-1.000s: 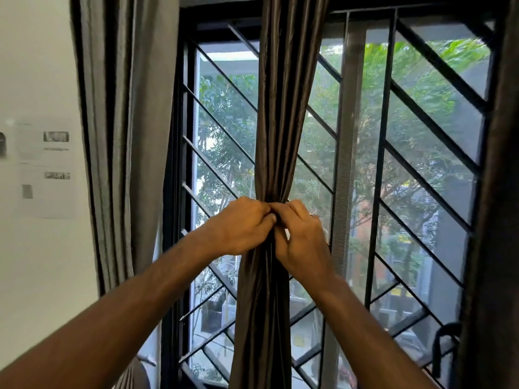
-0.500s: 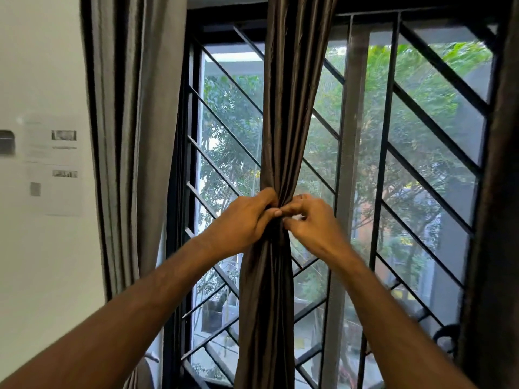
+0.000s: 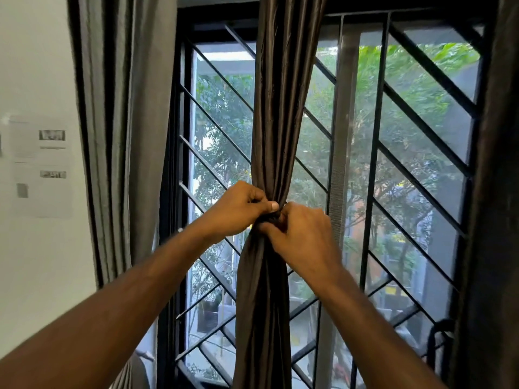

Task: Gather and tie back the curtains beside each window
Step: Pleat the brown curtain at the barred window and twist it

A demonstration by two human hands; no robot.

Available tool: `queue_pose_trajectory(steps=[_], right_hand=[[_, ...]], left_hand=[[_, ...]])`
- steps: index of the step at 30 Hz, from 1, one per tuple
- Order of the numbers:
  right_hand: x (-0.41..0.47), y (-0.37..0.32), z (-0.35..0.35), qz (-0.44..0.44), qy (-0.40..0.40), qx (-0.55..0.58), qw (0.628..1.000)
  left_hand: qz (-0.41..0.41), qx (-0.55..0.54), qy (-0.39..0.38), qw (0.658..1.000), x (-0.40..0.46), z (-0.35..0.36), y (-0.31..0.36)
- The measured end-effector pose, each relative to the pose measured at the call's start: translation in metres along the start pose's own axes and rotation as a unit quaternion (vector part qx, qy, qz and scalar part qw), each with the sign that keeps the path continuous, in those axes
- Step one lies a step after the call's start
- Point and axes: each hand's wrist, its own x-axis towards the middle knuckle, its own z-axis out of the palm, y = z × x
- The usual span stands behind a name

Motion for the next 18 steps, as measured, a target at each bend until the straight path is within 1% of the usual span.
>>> queue_pose_trajectory(steps=[3, 7, 8, 9, 12, 14, 16, 18], right_hand=[[-0.001, 0.004, 0.0, -0.02, -0.007, -0.02, 1.0], [0.0, 0.011, -0.004, -0.039, -0.039, -0.024, 0.998], [0.001, 0.013, -0.006, -0.042, -0.044, -0.022, 0.998], [0.001, 0.015, -0.006, -0.05, -0.048, -0.013, 0.998], [0.002, 0.016, -0.002, -0.086, -0.045, 0.024, 0.995], [0.007, 0.018, 0.002, -0.103, -0.023, 0.049, 0.993], [0.016, 0.022, 0.004, -0.106, 0.006, 0.087, 0.991], [0.022, 0.022, 0.006, -0.108, 0.036, 0.112, 0.987]], left_hand=[[-0.01, -0.114, -0.007, 0.993, -0.004, 0.003, 0.0], [-0.016, -0.248, -0.07, 0.966, -0.014, 0.003, -0.018], [-0.01, -0.267, -0.071, 0.961, -0.016, 0.006, -0.022], [-0.004, -0.284, -0.05, 0.957, -0.016, 0.01, -0.025], [0.009, -0.295, 0.081, 0.952, -0.011, 0.021, -0.021], [0.037, -0.252, 0.145, 0.956, -0.006, 0.024, -0.013], [0.058, -0.196, 0.189, 0.961, 0.005, 0.022, -0.007], [0.053, -0.158, 0.254, 0.953, 0.023, 0.016, -0.001]])
